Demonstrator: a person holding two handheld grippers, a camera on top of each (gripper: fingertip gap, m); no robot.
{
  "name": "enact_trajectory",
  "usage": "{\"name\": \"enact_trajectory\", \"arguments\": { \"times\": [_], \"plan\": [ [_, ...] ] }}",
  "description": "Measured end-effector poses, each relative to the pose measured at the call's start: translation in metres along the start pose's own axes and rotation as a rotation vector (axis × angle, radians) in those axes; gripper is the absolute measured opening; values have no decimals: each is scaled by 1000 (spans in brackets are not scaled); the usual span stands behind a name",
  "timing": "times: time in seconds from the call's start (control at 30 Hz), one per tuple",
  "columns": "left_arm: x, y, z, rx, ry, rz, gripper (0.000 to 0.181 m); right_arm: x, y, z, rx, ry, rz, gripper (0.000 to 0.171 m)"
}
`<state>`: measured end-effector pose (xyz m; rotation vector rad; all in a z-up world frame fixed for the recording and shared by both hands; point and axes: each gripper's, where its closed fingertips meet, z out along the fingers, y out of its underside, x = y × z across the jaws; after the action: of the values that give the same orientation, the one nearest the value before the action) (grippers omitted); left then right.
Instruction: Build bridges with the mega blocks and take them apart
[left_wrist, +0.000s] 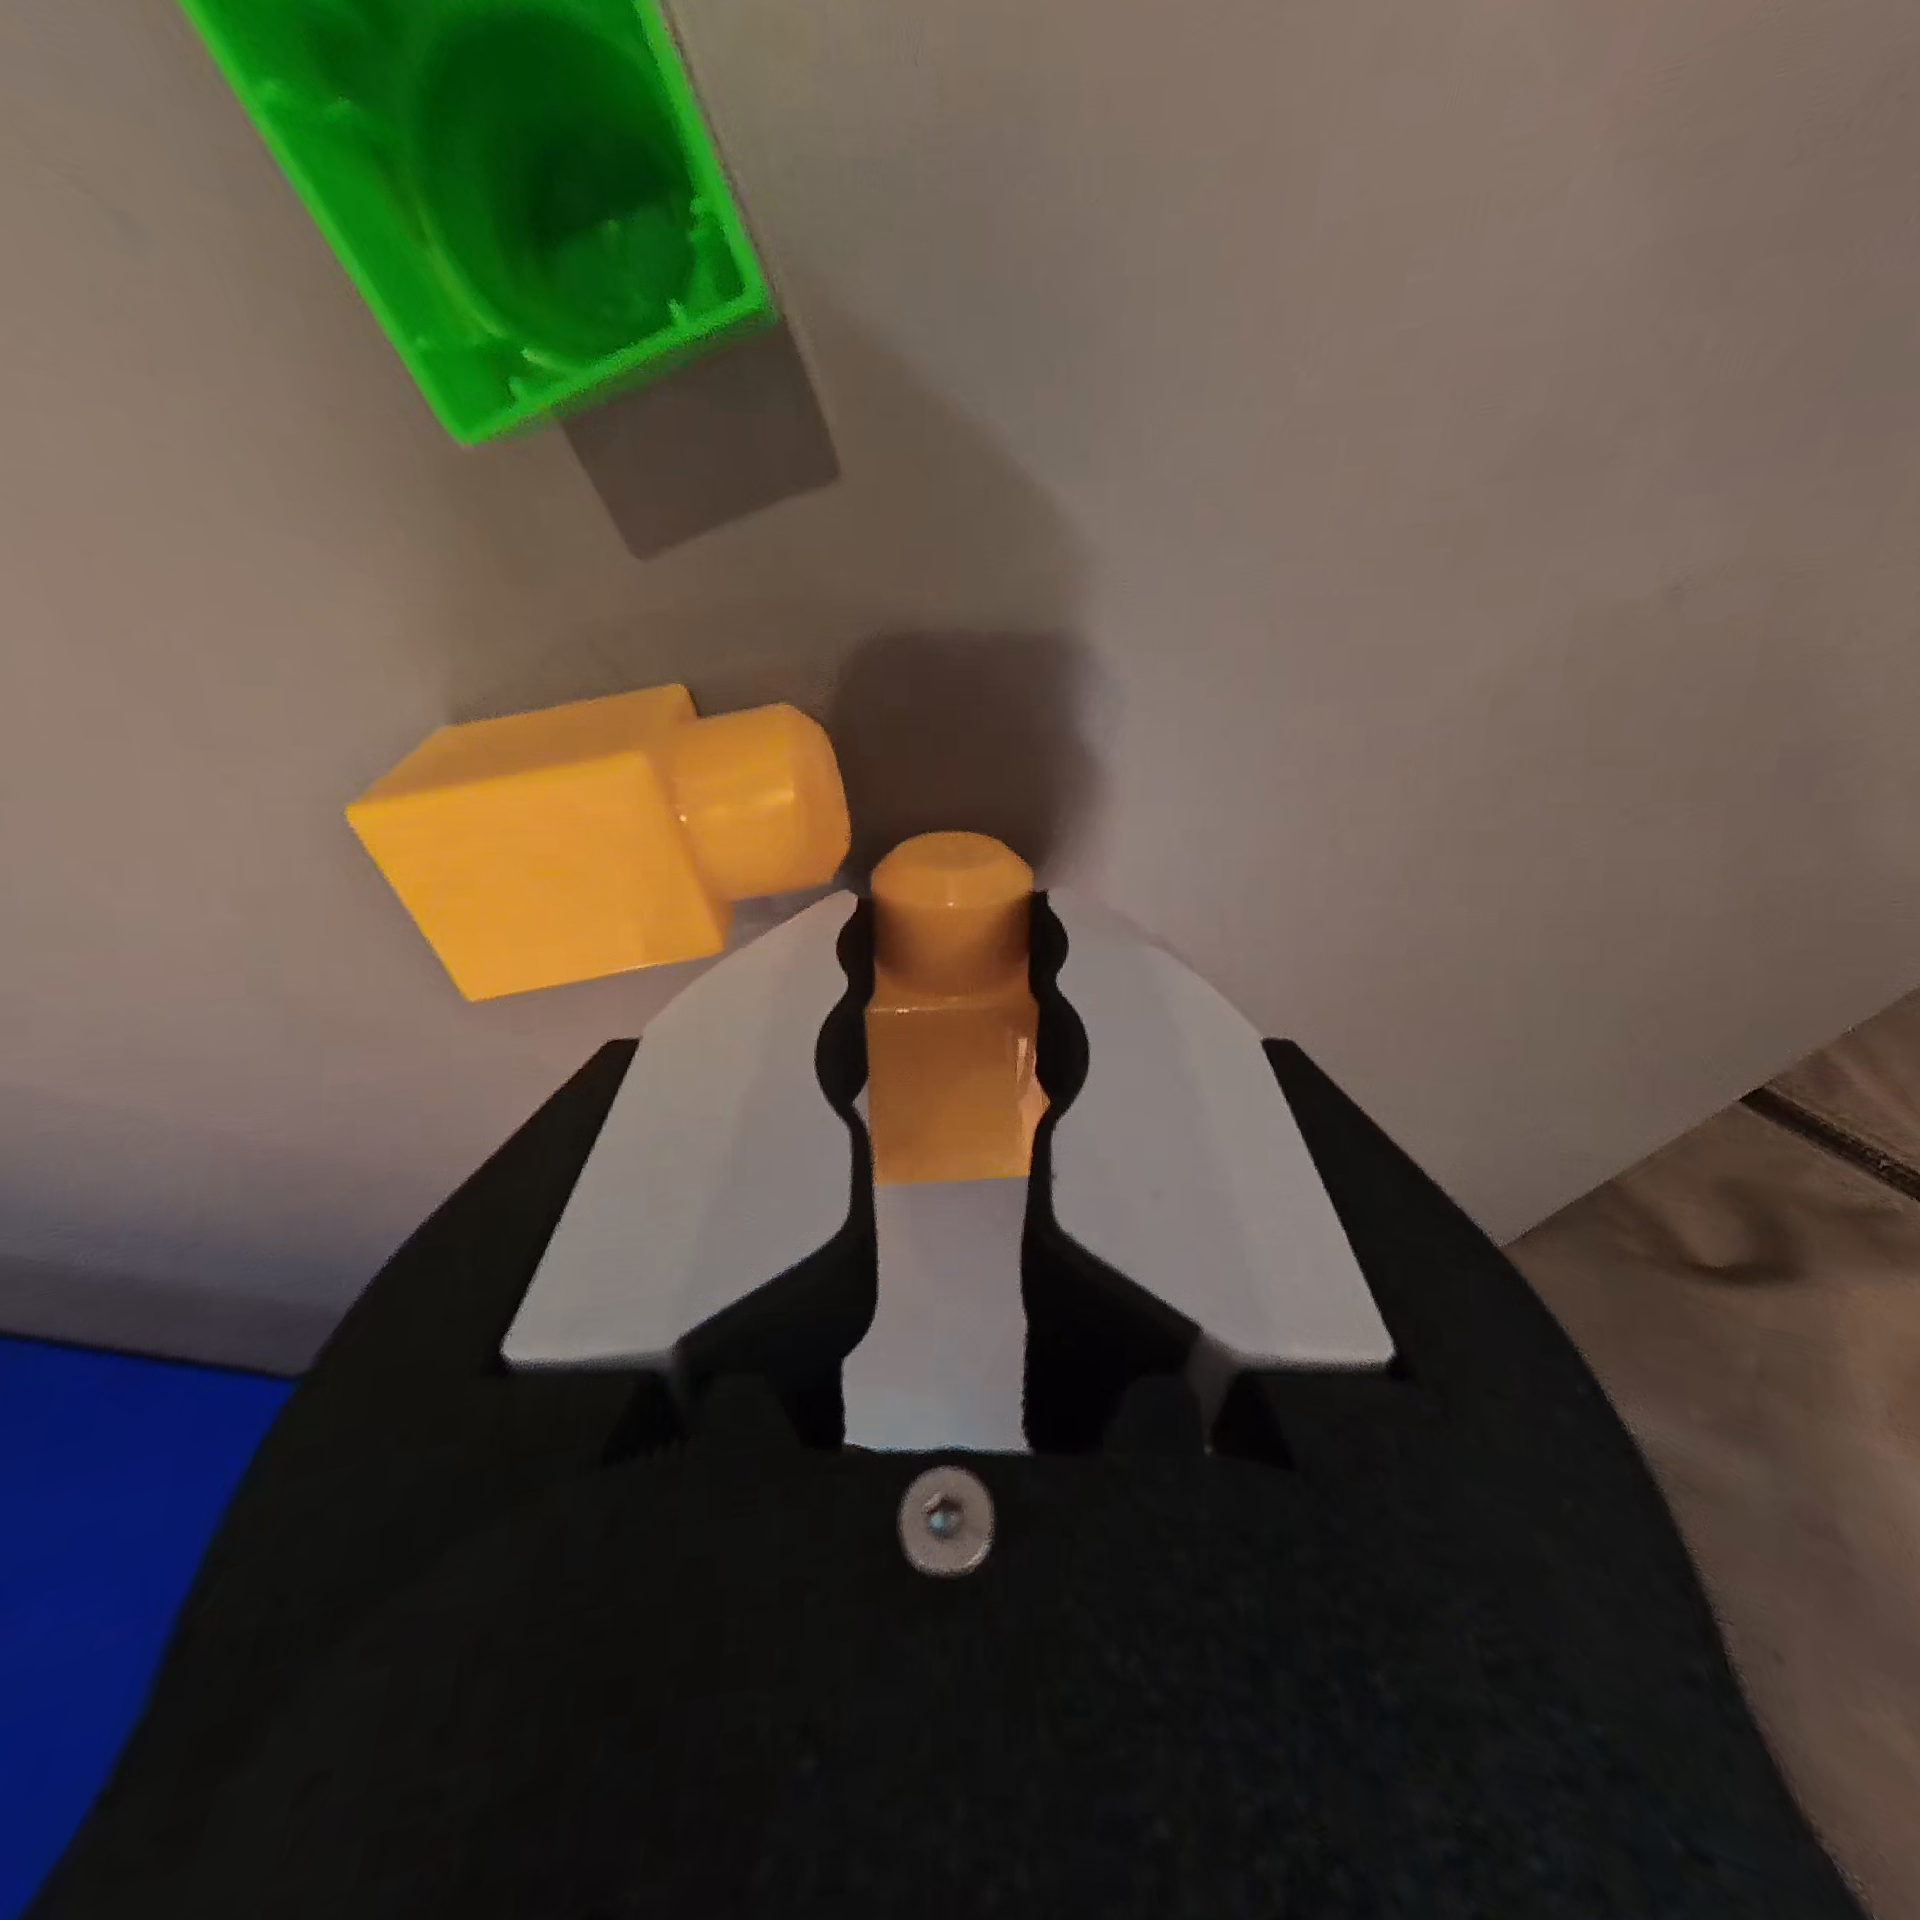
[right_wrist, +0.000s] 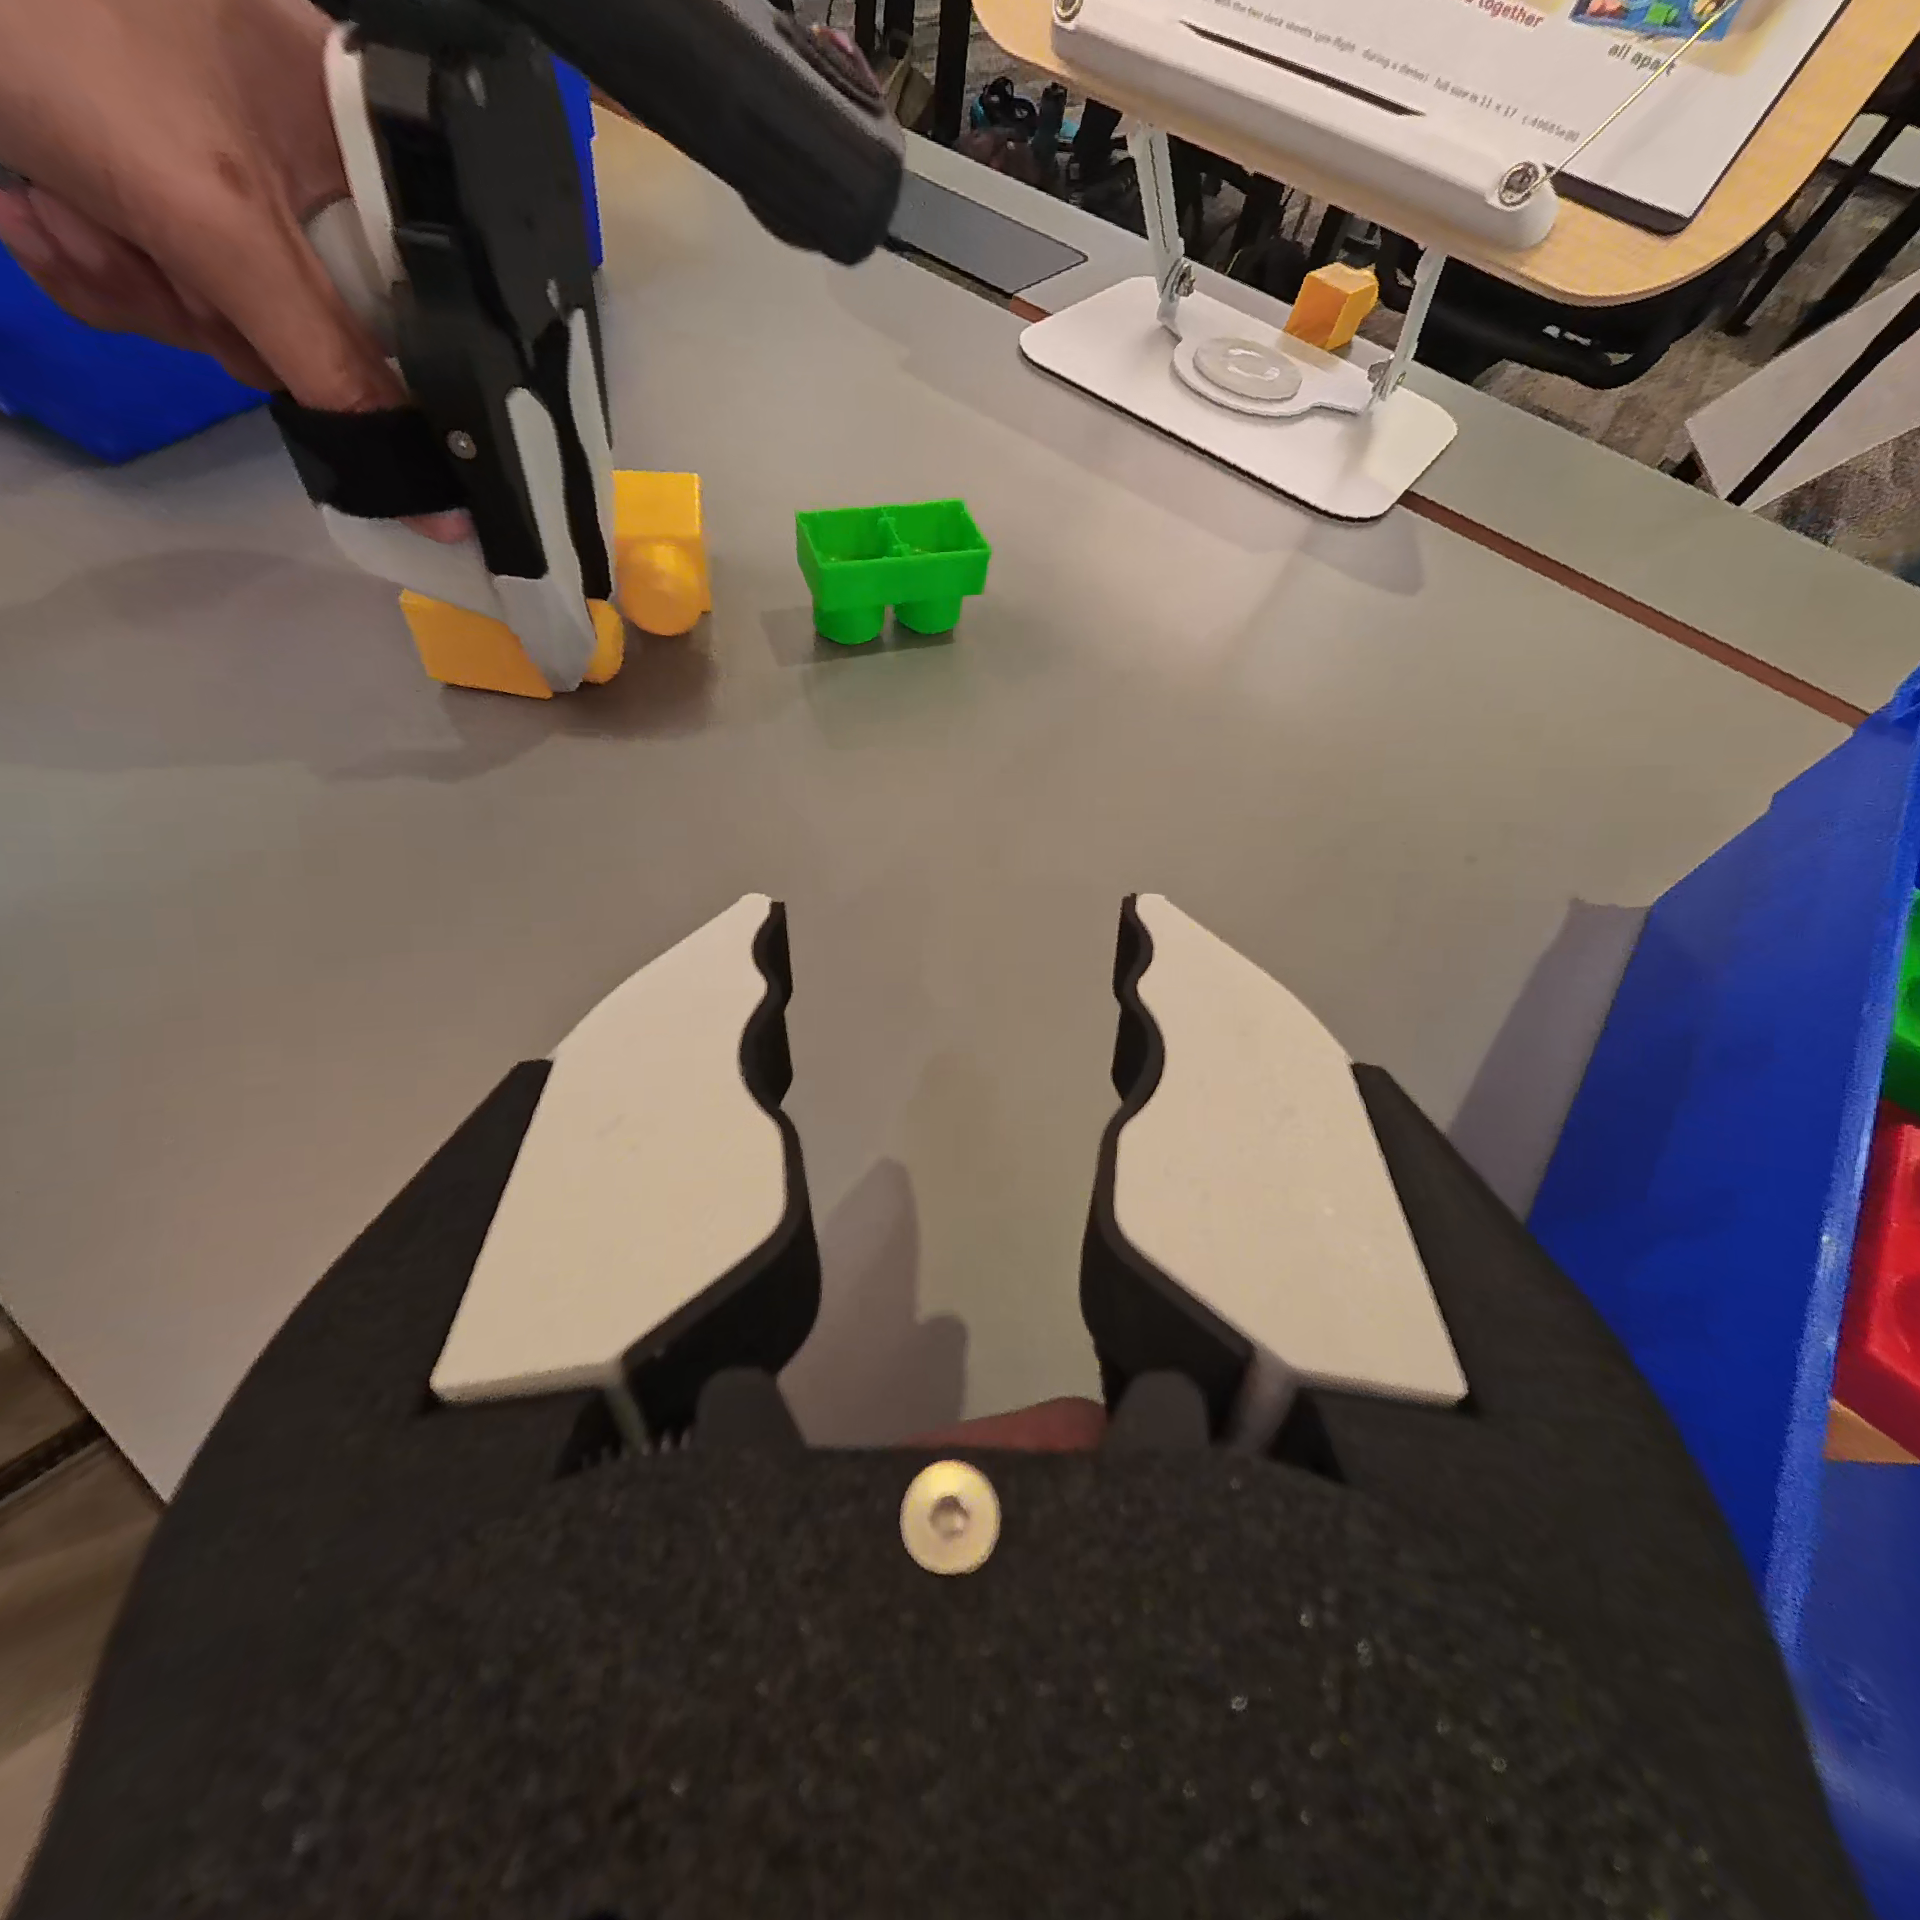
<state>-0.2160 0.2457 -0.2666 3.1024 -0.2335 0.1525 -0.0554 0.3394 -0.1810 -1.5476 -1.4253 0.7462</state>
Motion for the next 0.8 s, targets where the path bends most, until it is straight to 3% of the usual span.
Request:
{"name": "enact_trajectory", "arguments": {
  "times": [0.27,0.47,0.6,0.8],
  "plan": [
    [9,-5,-16,387,-46,59,28,-1,0,1,1,2,-4,59],
    [1,-5,-54,917,-60,-162,28,-4,-1,2,3,2,-15,59],
    [-8,3,-72,1217,-190,-193,28,-6,-1,4,1,-2,-21,59],
    [-4,11,-65,1254,-133,-263,28,-7,-2,2,5,-2,-26,58]
  ]
}}
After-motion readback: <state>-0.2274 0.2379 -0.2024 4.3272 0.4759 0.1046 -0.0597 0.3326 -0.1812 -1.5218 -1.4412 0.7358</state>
